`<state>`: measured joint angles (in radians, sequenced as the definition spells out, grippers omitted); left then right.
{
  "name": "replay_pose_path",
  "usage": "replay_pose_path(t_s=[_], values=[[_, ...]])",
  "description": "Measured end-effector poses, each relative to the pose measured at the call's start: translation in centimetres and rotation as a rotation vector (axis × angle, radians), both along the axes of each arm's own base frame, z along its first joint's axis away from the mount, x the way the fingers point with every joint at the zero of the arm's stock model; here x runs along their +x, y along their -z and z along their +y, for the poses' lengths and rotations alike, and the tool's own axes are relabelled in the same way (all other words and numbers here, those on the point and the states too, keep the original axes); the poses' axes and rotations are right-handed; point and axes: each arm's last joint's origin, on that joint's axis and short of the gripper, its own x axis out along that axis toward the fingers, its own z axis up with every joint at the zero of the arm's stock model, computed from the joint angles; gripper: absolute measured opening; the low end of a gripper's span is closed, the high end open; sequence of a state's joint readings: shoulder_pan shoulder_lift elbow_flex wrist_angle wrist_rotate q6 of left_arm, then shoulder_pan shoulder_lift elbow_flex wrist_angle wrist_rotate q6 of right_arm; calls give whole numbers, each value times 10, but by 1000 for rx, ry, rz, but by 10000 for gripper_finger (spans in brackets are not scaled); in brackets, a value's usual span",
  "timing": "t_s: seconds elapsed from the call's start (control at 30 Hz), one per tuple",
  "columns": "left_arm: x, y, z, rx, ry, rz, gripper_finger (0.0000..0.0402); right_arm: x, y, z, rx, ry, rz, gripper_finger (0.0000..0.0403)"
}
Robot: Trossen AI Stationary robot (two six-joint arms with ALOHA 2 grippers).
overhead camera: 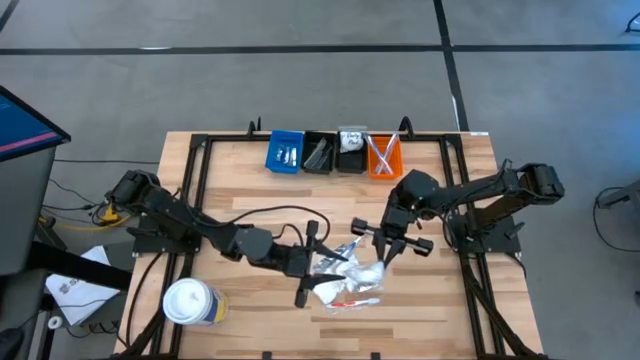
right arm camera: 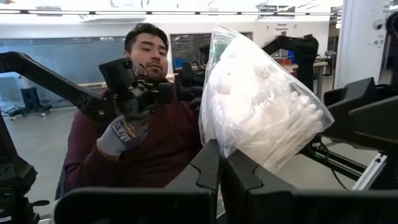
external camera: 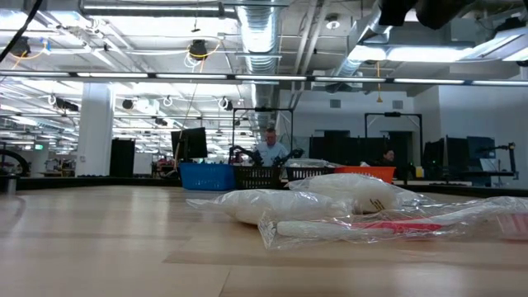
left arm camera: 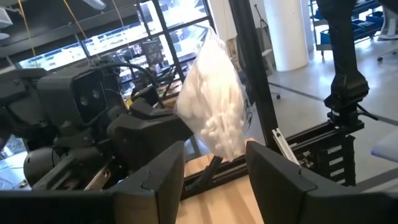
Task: Pick & Place Travel size toiletries
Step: Put the white vanity pack into the right black bin
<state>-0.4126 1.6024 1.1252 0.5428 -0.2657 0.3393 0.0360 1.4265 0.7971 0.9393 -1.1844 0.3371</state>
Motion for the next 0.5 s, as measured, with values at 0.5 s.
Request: replay_pose_path(t_s=[0.5], values=[[0,-3,2,-43,-13,-24,121,0,0,0,-3,17,-21,0]])
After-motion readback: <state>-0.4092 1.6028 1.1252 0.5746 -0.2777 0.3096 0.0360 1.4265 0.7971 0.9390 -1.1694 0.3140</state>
